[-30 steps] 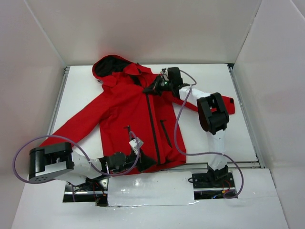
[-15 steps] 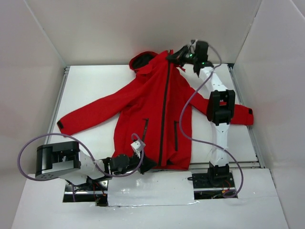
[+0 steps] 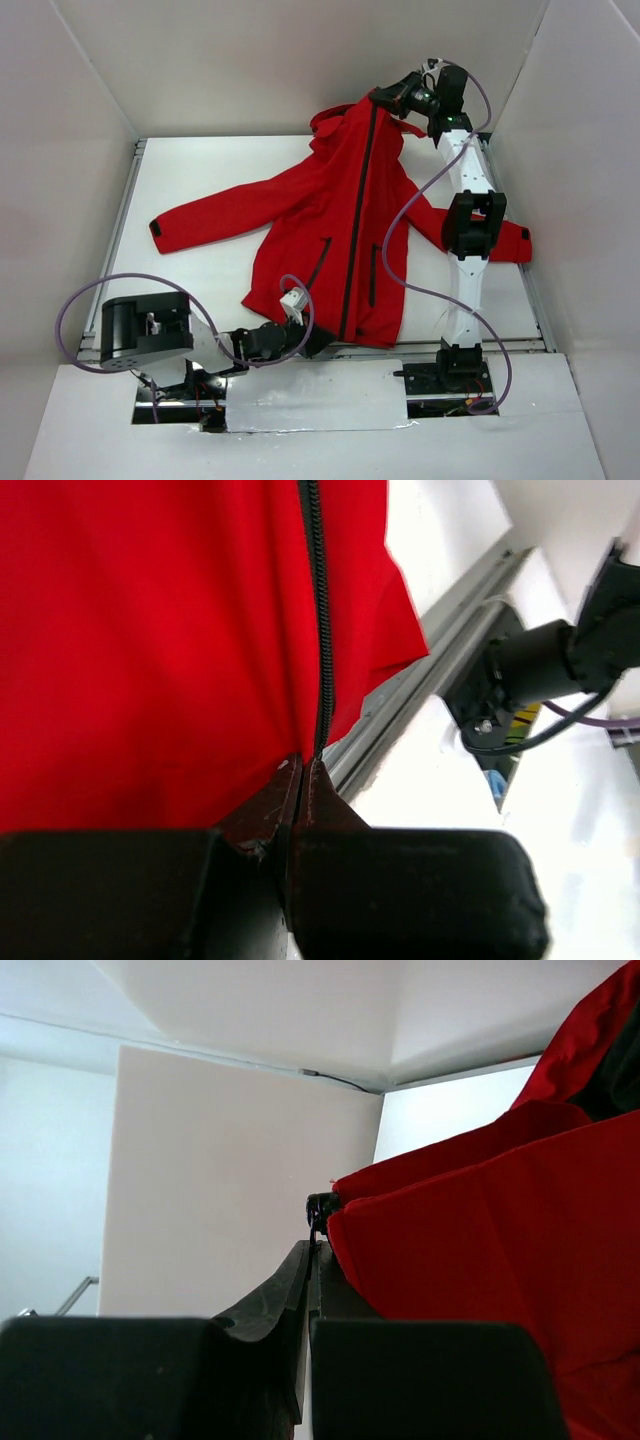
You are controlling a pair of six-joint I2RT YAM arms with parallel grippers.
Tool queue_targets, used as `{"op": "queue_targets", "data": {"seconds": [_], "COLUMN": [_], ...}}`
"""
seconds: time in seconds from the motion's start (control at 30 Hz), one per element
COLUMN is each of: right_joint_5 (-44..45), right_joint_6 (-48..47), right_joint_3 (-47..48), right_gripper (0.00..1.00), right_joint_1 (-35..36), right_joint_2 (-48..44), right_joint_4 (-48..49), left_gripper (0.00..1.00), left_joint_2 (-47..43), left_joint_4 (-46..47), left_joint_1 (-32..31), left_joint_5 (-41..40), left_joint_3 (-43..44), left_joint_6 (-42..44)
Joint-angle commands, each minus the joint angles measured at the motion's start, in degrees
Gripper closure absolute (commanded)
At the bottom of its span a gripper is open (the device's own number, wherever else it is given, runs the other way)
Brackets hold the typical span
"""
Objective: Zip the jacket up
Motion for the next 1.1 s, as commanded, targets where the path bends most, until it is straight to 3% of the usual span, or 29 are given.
{"op": "queue_targets", "data": {"seconds": [0.0,0.03,0.07,0.1,0.13,0.17,0.2,0.23,0.3,0.33,0.37,0.47,0.5,0.53,0.7,0.8,0.9,1.07], "right_joint_5": [2.6,2.0,1.7,1.7,1.7,1.8,2.0,2.0,2.6,3.5,4.4,11.2,13.8,16.7,38.2,42.0,45.3,54.5], "right_joint_6": [-1.4,-1.3,-1.3,-1.3,-1.4,-1.3,-1.4,-1.7,-2.8,-5.6,-7.6,-17.0,-19.3,-24.6,-35.2,-35.4,-35.8,-37.9], "right_joint_3": [1.2,1.4,1.6,2.0,2.3,2.7,4.0,4.7,6.4,6.6,6.6,1.9,-4.9,-8.8,-37.6,-52.2,-61.0,-60.4], "right_gripper": [1.0,1.0,0.93,0.83,0.63,0.53,0.44,0.42,0.33,0.1,0.0,0.0,0.0,0.0,0.0,0.0,0.0,0.0], "right_joint_1": [0.0,0.1,0.2,0.1,0.2,0.1,0.1,0.1,0.1,0.1,0.1,2.8,3.5,4.4,16.0,21.6,23.8,23.8], "right_joint_2": [-0.7,0.1,0.5,0.7,1.0,1.0,0.9,0.4,-1.2,-3.7,-5.3,-15.6,-23.3,-27.5,-55.9,-70.4,-83.3,-97.5], "right_joint_4": [9.0,9.5,9.8,9.8,9.8,9.5,8.6,7.9,4.1,2.7,-2.6,-14.1,-16.2,-17.8,-23.7,-25.0,-28.9,-44.9], "left_gripper": [1.0,1.0,0.96,0.73,0.55,0.41,0.12,0.01,0.01,0.01,0.01,0.01,0.01,0.01,0.01,0.01,0.01,0.0], "left_joint_2": [-3.6,-4.7,-6.8,-7.8,-9.9,-11.1,-12.4,-15.3,-18.5,-21.3,-22.7,-28.2,-29.9,-33.8,-46.2,-48.6,-49.9,-50.4], "left_joint_4": [-12.4,-15.5,-18.7,-24.7,-27.8,-30.4,-36.5,-39.7,-47.9,-58.4,-63.7,-76.7,-78.6,-80.5,-99.3,-107.9,-114.0,-125.8], "left_joint_1": [-1.9,-1.9,-1.9,-1.9,-1.9,-1.9,-1.9,-1.8,-1.6,-0.2,1.3,13.8,21.4,24.9,37.8,40.4,40.6,40.8], "left_joint_5": [1.1,-1.9,-3.4,-4.9,-8.2,-9.9,-11.8,-15.6,-20.2,-22.5,-24.9,-20.1,-18.6,-17.7,-22.1,-23.5,-26.0,-33.2], "left_joint_3": [1.4,2.0,2.6,3.9,4.4,5.1,5.7,6.3,10.1,11.8,15.1,18.9,19.5,20.3,31.6,40.2,46.7,54.0], "left_joint_6": [-2.6,-3.3,-4.6,-5.2,-6.9,-7.8,-8.7,-10.2,-11.8,-14.7,-16.2,-16.7,-16.3,-15.0,-13.0,-9.7,-1.9,0.4]}}
